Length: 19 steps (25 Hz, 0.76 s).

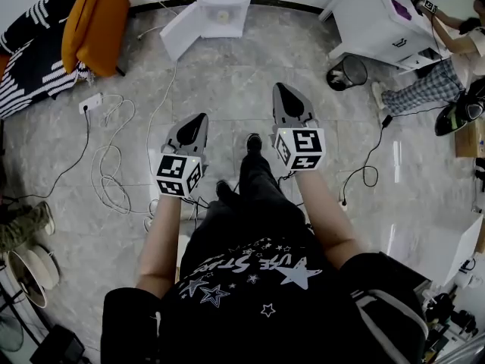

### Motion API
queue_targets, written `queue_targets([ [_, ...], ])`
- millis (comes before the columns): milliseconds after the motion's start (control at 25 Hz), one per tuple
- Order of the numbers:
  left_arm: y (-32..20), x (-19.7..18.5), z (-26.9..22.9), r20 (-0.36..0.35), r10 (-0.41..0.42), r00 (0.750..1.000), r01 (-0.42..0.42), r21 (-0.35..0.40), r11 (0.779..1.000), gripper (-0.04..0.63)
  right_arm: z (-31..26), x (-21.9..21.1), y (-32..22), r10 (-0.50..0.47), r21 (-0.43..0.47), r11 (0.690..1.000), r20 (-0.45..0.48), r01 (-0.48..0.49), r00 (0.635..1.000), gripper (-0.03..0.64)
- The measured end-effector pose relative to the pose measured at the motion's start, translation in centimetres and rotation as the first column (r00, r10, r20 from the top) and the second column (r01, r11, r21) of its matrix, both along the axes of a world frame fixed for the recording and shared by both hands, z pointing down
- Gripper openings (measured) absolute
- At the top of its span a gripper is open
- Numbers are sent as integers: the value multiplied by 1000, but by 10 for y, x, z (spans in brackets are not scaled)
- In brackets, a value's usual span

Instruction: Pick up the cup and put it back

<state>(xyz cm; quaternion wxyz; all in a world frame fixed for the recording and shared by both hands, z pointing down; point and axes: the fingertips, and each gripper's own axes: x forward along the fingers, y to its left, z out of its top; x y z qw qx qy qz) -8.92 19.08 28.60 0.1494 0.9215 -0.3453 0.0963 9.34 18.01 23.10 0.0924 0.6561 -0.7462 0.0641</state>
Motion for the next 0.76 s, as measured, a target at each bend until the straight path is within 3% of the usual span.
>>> queue_targets([
  [280,12,-16,-20,-1,-42,999,42,31,999,9,12,-23,23,-48,-49,998,14,49,999,6],
  [760,25,-30,-35,10,-96,995,95,43,995,9,2,-42,45,-151,-48,988,-12,150,989,6],
])
